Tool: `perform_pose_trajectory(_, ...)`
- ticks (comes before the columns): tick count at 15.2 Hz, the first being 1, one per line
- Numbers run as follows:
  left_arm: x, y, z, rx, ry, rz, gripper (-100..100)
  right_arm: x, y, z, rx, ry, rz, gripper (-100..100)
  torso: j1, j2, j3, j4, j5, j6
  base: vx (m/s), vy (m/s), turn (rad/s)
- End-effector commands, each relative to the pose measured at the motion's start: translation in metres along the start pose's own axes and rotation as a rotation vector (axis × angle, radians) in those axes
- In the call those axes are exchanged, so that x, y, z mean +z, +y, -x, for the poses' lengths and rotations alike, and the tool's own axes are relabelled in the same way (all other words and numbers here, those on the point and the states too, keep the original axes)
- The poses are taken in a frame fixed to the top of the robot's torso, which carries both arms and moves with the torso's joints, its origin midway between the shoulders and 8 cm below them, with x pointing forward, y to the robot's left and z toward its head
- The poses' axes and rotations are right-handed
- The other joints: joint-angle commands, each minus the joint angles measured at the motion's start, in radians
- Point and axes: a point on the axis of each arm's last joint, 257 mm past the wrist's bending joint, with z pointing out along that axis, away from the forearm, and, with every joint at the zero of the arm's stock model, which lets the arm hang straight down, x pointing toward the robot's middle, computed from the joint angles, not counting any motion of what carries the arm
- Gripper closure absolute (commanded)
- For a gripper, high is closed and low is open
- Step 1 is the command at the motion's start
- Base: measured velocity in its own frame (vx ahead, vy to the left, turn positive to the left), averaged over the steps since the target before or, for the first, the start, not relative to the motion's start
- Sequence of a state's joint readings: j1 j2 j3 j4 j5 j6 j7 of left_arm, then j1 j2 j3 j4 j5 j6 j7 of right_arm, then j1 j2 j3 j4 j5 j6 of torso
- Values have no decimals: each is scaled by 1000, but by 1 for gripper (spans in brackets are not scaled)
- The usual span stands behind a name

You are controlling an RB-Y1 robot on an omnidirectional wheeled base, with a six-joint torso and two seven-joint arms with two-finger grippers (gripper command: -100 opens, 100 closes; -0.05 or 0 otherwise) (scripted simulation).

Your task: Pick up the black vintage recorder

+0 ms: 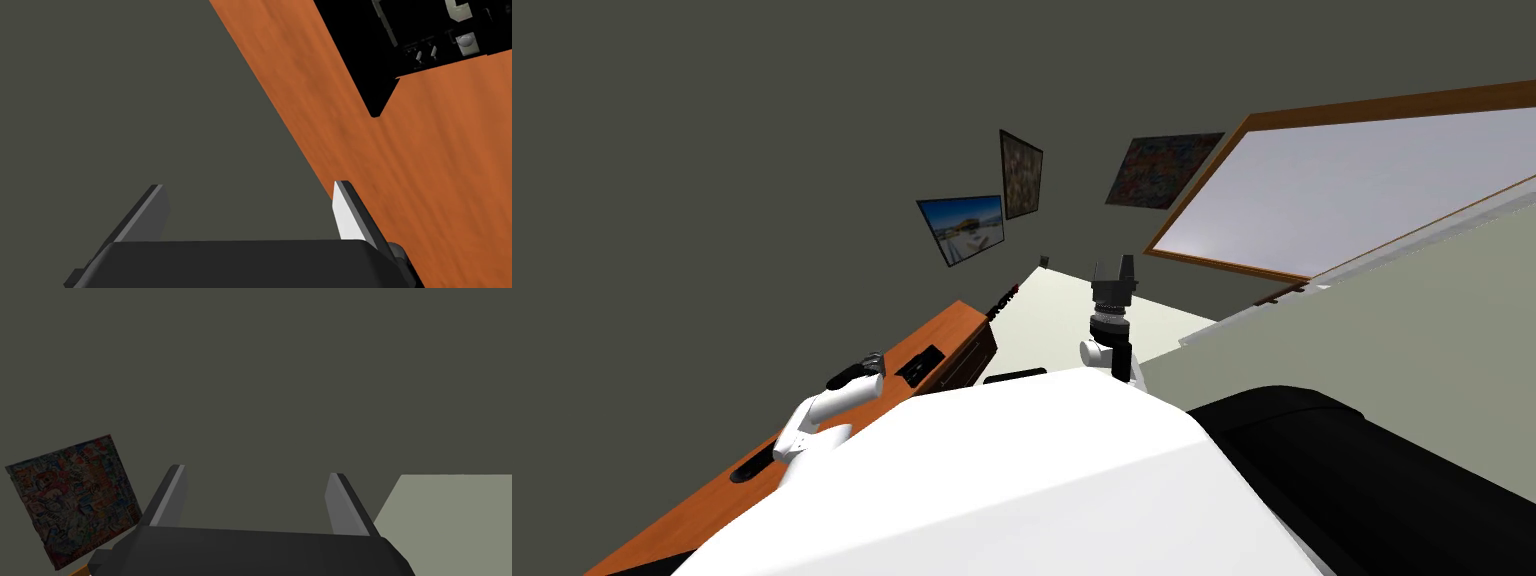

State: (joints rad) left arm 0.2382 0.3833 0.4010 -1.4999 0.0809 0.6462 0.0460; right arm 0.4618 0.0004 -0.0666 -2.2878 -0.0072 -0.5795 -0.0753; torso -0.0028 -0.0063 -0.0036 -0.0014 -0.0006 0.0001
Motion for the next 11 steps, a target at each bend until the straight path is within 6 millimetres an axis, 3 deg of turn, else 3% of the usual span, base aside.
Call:
perform_pose_trajectory(1,3,8,3,-14,-4,37,-100,0,0,0,0,0,0,0,0,0,0,0,0,0,72,-18,-6)
perform_pose_trajectory(2,7,26,10,-51,-11,97,-100,0,0,0,0,0,0,0,1,0,0,0,0,0,86,-22,-31)
perform_pose_trajectory(5,11,45,15,-88,-17,161,-100,0,0,0,0,0,0,0,1,0,0,0,0,0,90,-25,-37)
perform_pose_trajectory(6,12,63,19,-127,-21,220,-100,0,0,0,0,0,0,0,0,-1,0,0,0,0,106,-32,-38)
perform_pose_trajectory(7,12,63,19,-127,-21,220,-100,0,0,0,0,0,0,0,0,-1,-1,0,0,0,111,-27,-22)
perform_pose_trajectory(11,13,96,24,-206,-28,328,-100,0,0,0,0,0,0,0,0,-2,-1,-1,0,0,115,-29,-25)
